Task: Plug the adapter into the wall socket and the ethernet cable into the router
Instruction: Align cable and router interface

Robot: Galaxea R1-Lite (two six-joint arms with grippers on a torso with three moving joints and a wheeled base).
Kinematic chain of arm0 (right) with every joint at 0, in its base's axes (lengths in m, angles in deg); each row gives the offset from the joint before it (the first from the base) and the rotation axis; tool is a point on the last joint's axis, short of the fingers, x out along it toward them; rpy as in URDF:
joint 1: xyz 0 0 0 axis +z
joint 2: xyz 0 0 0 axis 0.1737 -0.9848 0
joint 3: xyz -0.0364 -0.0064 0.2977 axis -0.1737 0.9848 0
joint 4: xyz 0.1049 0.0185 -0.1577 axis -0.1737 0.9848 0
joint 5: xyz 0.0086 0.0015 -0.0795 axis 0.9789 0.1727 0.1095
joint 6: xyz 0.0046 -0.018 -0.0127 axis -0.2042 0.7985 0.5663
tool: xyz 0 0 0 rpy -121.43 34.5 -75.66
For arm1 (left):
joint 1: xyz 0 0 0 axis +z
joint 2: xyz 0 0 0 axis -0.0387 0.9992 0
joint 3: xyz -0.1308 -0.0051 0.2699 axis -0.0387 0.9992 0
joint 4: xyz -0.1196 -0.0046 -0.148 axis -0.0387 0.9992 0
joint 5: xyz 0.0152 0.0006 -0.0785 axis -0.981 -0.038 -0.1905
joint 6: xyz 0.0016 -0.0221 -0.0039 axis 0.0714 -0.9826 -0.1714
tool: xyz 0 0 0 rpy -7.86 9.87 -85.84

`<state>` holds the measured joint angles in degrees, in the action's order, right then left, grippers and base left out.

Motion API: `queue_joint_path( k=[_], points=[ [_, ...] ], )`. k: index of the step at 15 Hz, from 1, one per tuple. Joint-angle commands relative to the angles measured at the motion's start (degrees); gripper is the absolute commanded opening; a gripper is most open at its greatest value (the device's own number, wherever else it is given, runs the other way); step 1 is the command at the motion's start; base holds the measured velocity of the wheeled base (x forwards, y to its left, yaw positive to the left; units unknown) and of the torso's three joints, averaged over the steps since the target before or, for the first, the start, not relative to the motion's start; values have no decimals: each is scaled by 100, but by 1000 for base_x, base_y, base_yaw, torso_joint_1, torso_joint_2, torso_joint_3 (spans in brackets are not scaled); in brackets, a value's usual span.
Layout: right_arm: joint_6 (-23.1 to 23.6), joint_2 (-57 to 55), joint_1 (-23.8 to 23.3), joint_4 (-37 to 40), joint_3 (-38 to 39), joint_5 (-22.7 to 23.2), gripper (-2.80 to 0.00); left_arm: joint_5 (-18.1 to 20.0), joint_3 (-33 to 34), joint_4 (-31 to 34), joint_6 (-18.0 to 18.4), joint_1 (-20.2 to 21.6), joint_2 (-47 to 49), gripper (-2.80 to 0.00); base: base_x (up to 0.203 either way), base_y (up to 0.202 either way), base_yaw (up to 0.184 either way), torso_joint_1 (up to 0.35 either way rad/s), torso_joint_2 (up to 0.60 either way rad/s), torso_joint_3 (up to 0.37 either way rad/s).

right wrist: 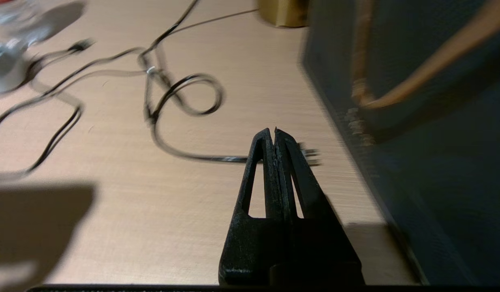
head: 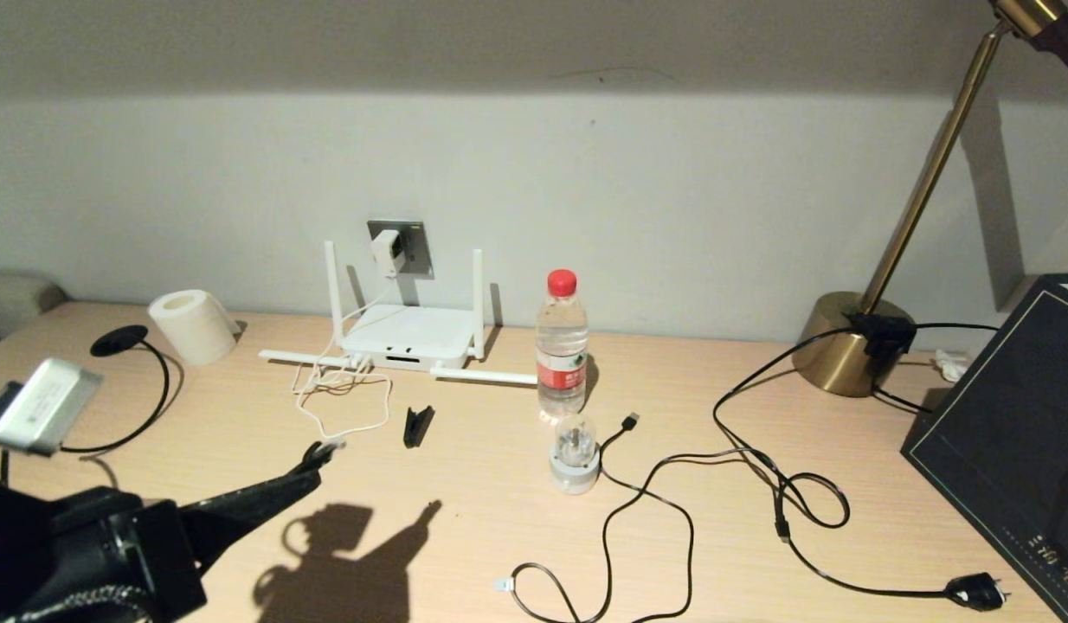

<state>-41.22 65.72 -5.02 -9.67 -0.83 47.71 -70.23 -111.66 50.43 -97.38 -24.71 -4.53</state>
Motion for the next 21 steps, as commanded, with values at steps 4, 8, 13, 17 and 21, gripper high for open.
queue_joint_path(
  k=[4, 8, 13, 17, 21],
  points=[
    [290, 282, -416, 346, 520, 767, -280, -617, -304, 652, 345, -404, 83, -280, 0, 0, 0, 0, 0, 0],
    [245, 756, -651, 13, 619, 755, -280, -724, -554, 722, 370, -424, 822, -280, 0, 0, 0, 0, 0, 0],
    [358, 1712, -551, -2, 643, 773, -280, -1350, -766, 297, 514, -403, 1667, -280, 0, 0, 0, 0, 0, 0],
    [303, 1712, -551, -6, 644, 773, -280, -1704, -366, -573, 539, -713, 1734, -280, 0, 0, 0, 0, 0, 0],
    [303, 1712, -551, -6, 644, 773, -280, -2429, -370, -821, 1001, -827, 1903, -280, 0, 0, 0, 0, 0, 0]
  ],
)
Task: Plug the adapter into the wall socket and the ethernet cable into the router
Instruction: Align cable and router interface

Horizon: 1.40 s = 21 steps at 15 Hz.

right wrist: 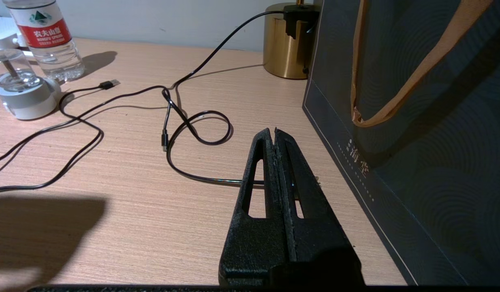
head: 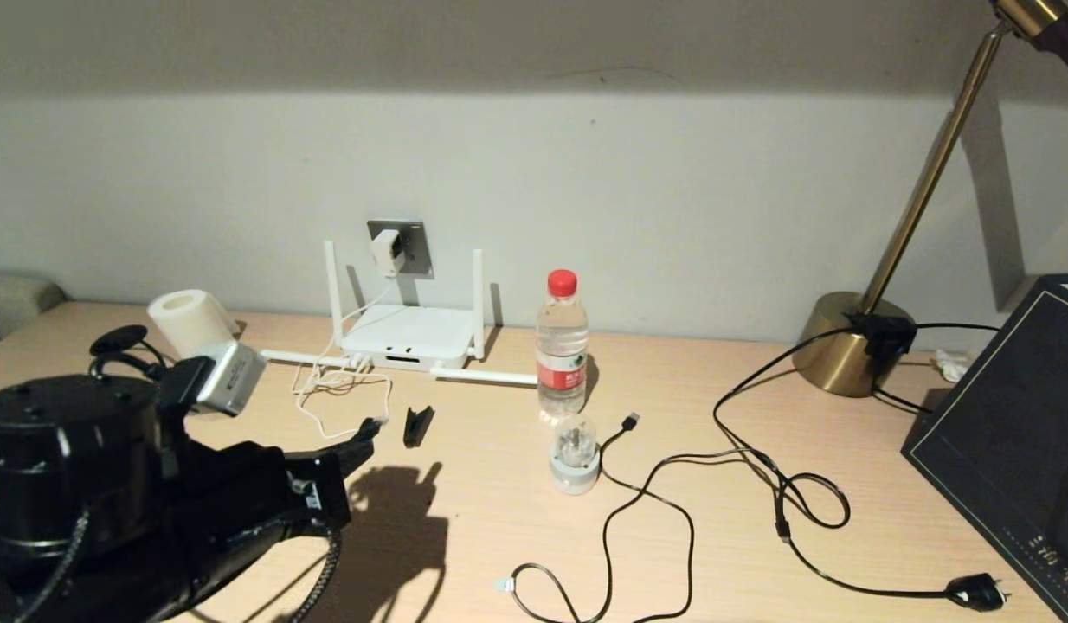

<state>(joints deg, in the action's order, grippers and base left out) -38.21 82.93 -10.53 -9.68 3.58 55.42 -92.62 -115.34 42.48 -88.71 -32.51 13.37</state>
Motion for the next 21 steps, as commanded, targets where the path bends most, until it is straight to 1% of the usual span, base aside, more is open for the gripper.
queue_joint_path(
  k=[1, 3, 4, 7, 8, 12, 14, 17, 19, 21],
  points=[
    [3, -9, 0, -5, 202, 2, -280, -362, 30, -27, 255, -56, 181, -280, 0, 0, 0, 0, 0, 0],
    [3, -9, 0, -5, 202, 2, -280, -434, 7, -32, 251, -48, 371, -280, 0, 0, 0, 0, 0, 0],
    [3, -9, 0, -5, 202, 2, -280, -466, -57, -42, 239, 28, 507, -280, 0, 0, 0, 0, 0, 0],
    [3, -9, 0, -5, 202, 2, -280, -561, -112, -151, 244, 582, 884, -280, 0, 0, 0, 0, 0, 0],
    [3, -9, 0, -5, 202, 2, -280, -553, -135, -294, 244, 669, 1045, -280, 0, 0, 0, 0, 0, 0],
    [3, -9, 0, -5, 202, 2, -280, -393, -6, -919, 211, 808, 1826, -280, 0, 0, 0, 0, 0, 0],
    [3, -9, 0, -5, 202, 2, -280, -368, 34, -1206, 207, 822, 1980, -280, 0, 0, 0, 0, 0, 0],
    [3, -9, 0, -5, 202, 2, -280, -373, 37, -1250, 225, 821, 2096, -280, 0, 0, 0, 0, 0, 0],
    [3, -9, 0, -5, 202, 2, -280, -374, 167, -1347, 257, 989, 2094, -280, 0, 0, 0, 0, 0, 0],
    [3, -9, 0, -5, 202, 2, -280, -353, 371, -1368, 286, 1071, 2185, -280, 0, 0, 0, 0, 0, 0]
  ],
)
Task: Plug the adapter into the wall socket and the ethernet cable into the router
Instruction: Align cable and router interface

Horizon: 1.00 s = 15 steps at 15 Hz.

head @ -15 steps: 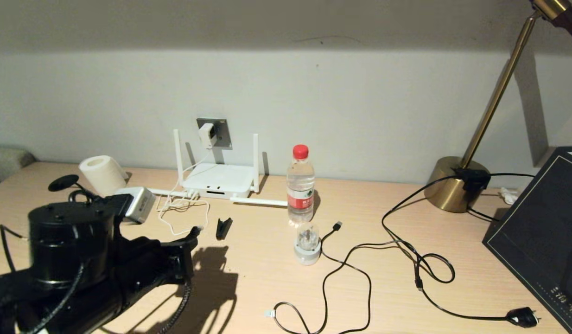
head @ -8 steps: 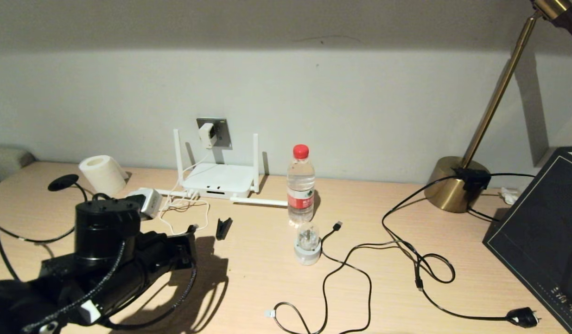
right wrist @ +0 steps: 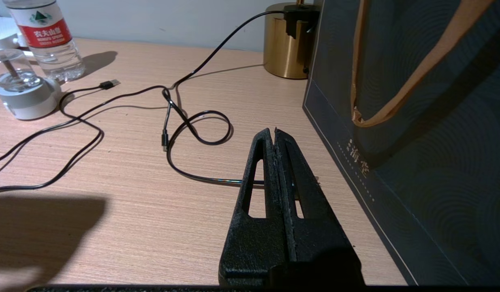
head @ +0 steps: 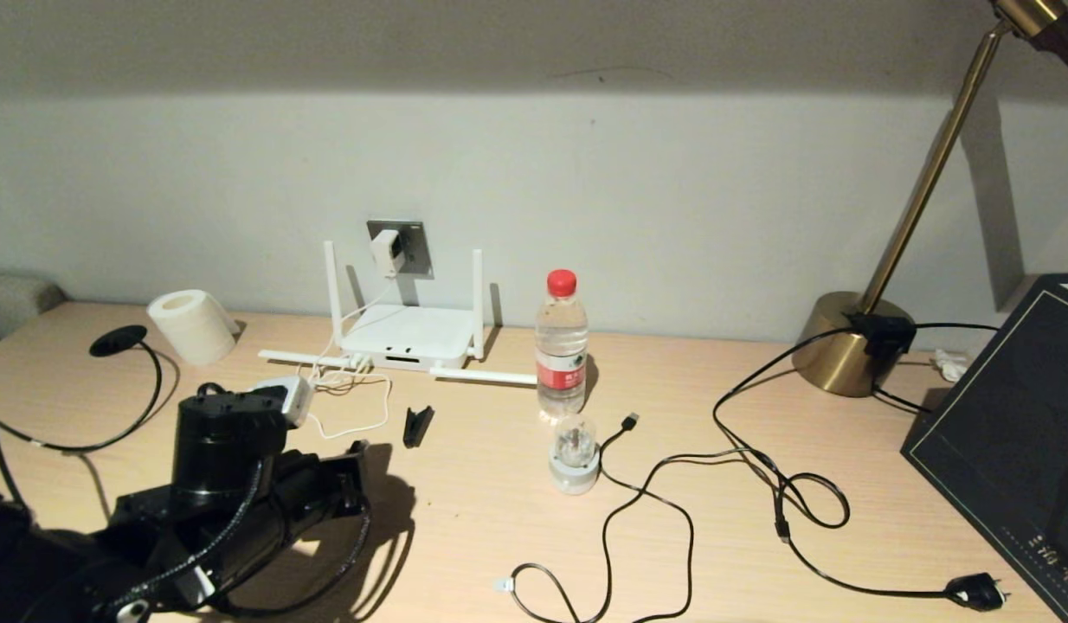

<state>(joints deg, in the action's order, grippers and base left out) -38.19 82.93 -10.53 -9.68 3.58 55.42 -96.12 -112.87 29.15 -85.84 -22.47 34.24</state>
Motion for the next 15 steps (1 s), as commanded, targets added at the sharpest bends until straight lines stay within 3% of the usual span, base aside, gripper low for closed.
queue_joint_path(
  k=[1, 8, 10, 15],
  points=[
    [1, -9, 0, -5, 202, 2, -280, -5, 161, -154, 5, 144, 129, -280, 0, 0, 0, 0, 0, 0],
    [1, -9, 0, -5, 202, 2, -280, 7, 230, -1154, 88, 147, 582, -280, 0, 0, 0, 0, 0, 0],
    [1, -9, 0, -5, 202, 2, -280, 1, 221, -1430, 472, 184, 773, -280, 0, 0, 0, 0, 0, 0],
    [1, -9, 0, -5, 202, 2, -280, 18, 262, -1550, 579, 197, 626, -280, 0, 0, 0, 0, 0, 0]
  ],
)
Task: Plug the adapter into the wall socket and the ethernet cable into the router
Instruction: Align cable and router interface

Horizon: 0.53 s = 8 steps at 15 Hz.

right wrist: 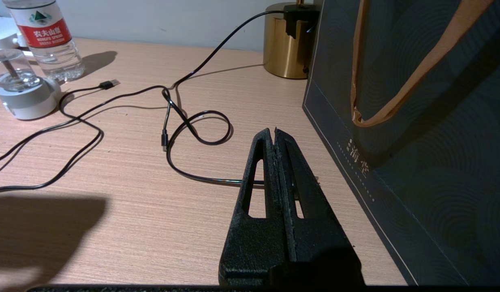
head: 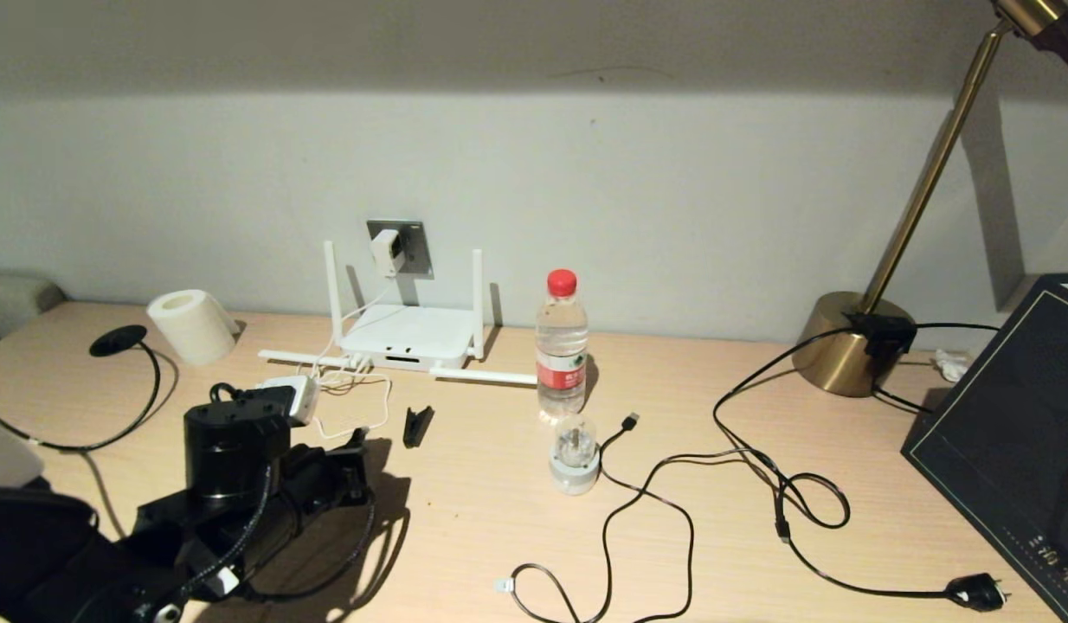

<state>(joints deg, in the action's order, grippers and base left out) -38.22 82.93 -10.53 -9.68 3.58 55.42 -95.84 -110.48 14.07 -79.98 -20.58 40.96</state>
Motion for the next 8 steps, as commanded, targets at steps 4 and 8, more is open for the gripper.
queue_joint_path(
  k=[4, 8],
  points=[
    [3, -9, 0, -5, 202, 2, -280, -3, -29, -53, -15, -1, -179, -280, 0, 0, 0, 0, 0, 0],
    [3, -9, 0, -5, 202, 2, -280, 109, -528, -38, 2, 181, 248, -280, 0, 0, 0, 0, 0, 0]
  ],
)
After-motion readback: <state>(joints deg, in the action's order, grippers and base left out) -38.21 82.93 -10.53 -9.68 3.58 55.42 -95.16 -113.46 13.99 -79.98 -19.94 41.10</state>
